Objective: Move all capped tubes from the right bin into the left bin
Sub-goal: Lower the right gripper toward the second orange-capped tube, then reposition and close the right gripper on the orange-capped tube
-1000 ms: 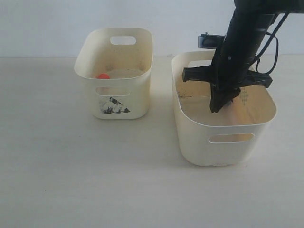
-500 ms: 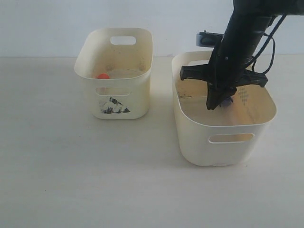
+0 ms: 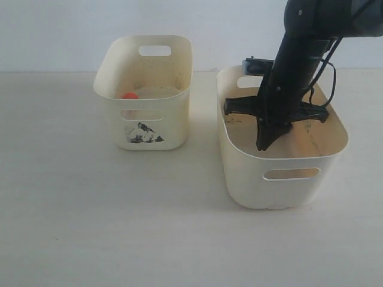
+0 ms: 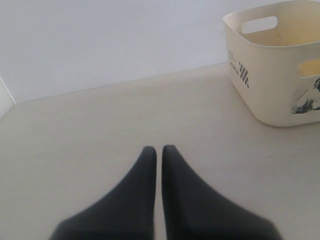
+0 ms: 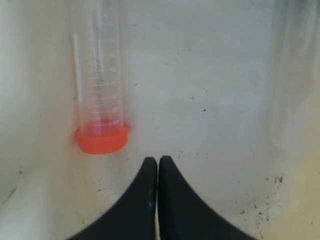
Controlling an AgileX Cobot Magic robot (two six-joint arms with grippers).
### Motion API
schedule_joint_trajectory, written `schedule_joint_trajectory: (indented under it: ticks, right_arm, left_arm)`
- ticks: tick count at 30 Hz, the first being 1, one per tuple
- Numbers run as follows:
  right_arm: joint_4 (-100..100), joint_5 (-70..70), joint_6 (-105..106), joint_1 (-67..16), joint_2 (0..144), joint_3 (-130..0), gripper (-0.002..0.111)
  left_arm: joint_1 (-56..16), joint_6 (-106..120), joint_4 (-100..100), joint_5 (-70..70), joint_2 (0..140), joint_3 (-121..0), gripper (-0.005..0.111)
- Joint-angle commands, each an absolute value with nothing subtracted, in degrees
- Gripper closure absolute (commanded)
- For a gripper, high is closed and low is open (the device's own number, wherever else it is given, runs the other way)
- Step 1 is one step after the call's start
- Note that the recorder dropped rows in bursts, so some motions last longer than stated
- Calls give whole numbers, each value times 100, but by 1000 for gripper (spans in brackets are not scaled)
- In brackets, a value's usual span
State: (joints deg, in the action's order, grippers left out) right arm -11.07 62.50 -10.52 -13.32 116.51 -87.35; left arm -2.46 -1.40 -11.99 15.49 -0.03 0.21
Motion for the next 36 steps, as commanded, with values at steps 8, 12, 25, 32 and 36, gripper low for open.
schedule_joint_trajectory:
  ticks: [8,12,25,32,36]
  right_arm:
    - [-1116,5907,-896,-1308,11753,-8726,109]
    - [-1116,5854,-883,-1308,11805,-8726,109]
    - [-1218,5758,-692,-1308,12058,-8726,109]
    - [-1527,5708,-649,-1308,12058,-8726,106]
    - [-1861,5743,-357,-1308,12045,-8751,84]
  left_arm:
    - [-254,-216,-1179,1491,0,0,102]
    - [-254,-216,-1179,1491,0,0,102]
    - [-254,-216,-1179,1491,0,0,102]
    - [-254,-216,-1179,1491,0,0,102]
    - [-254,-216,-1179,1491,0,0,102]
